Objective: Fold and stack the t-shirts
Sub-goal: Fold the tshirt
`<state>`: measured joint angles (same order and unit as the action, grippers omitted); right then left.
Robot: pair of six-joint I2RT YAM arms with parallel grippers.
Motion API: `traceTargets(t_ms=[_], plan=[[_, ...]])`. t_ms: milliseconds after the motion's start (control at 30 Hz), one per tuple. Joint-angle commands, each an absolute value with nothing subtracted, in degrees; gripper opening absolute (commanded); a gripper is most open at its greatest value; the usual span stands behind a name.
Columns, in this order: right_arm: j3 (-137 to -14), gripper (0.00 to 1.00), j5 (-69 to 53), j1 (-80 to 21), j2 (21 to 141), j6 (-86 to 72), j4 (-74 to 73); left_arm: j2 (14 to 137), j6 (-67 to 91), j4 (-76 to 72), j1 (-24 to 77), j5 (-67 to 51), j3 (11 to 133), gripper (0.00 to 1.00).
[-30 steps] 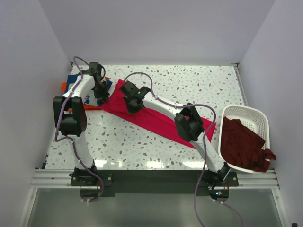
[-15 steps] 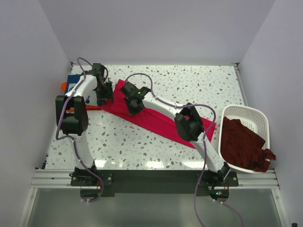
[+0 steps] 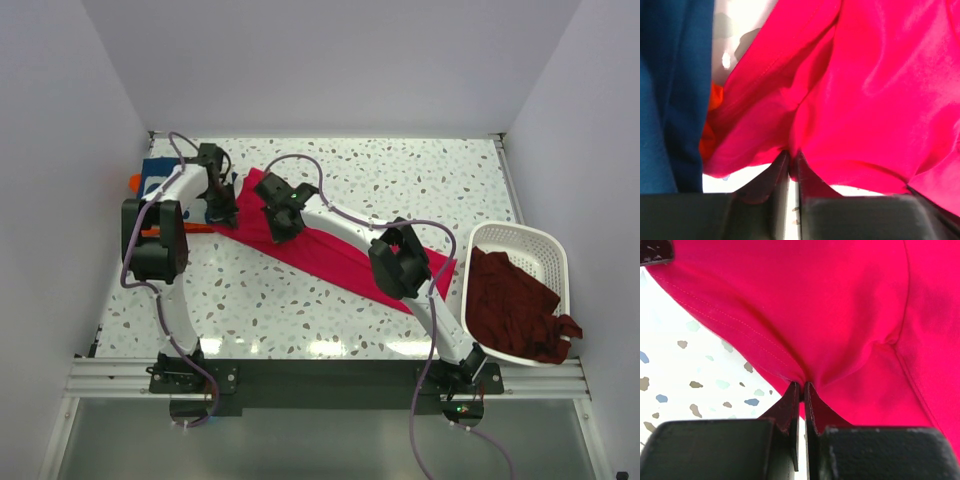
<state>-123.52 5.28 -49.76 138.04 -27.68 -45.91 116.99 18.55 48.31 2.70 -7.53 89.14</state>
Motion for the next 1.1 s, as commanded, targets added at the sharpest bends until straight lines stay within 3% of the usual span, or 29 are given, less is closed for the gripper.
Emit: traceTargets(t_ms=[0, 67, 933, 1000, 1033, 1067], plan=[[-126.91, 0.0, 5.62, -49.39, 134.47, -28.57, -47.55, 117.16, 17.49, 46.58, 2.72, -9.05, 89.21, 0.06], [-127.53, 0.0, 5.19, -49.31, 134.56, -28.56, -48.25, 117.25, 17.4, 47.11, 2.72, -8.79, 90.08, 0.0], [-125.86, 0.0, 0.35, -48.34, 132.1, -30.15, -51.59, 116.8, 16.26, 54.49, 2.46, -2.2, 96.51, 0.0], [-125.77, 0.07, 0.09, -48.34, 132.19, -30.06, -52.03, 117.07, 16.17, 54.4, 2.46, -1.32, 96.24, 0.03], [-125.86, 0.12, 0.09, -48.34, 132.19, -29.88, -52.29, 117.07, 16.17, 54.4, 2.46, -0.97, 96.24, 0.17], [-125.95, 0.25, 0.17, -48.34, 132.01, -29.8, -52.64, 117.07, 16.17, 54.32, 2.46, -0.27, 96.41, 0.28]])
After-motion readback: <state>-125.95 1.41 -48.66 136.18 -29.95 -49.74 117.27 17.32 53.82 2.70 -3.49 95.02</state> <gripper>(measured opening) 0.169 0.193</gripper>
